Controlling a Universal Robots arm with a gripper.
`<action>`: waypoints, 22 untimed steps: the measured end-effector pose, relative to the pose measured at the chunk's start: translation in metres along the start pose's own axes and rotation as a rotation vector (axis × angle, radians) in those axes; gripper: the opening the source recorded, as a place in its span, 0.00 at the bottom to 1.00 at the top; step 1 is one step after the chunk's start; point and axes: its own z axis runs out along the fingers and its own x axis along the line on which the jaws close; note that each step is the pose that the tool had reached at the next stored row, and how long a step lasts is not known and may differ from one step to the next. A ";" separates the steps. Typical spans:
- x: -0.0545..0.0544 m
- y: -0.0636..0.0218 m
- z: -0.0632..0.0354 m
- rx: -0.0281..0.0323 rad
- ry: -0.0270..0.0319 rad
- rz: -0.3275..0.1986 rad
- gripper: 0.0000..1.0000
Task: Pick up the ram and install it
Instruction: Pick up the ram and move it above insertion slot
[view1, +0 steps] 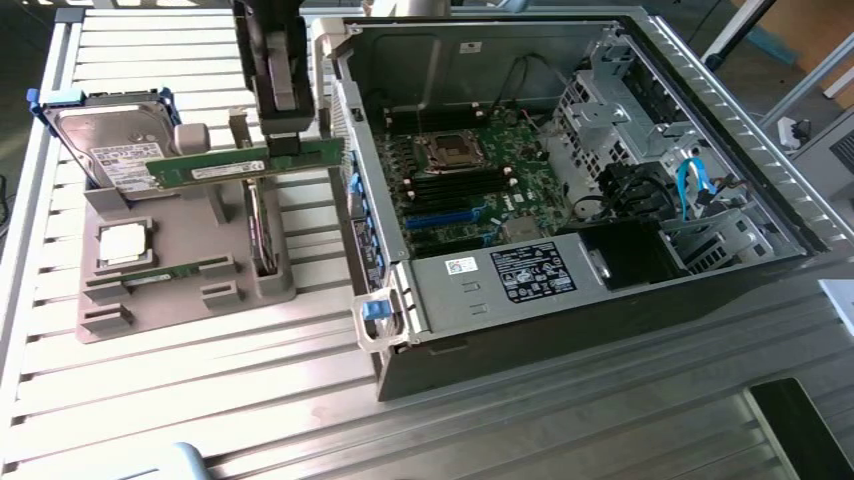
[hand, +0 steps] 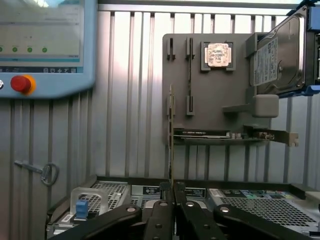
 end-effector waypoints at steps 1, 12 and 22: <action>0.000 -0.0034 -0.0001 0.0000 0.0000 0.000 0.12; 0.003 -0.0303 -0.0006 0.0000 0.0000 0.000 0.12; 0.005 -0.0505 -0.0010 0.0000 0.0000 0.000 0.12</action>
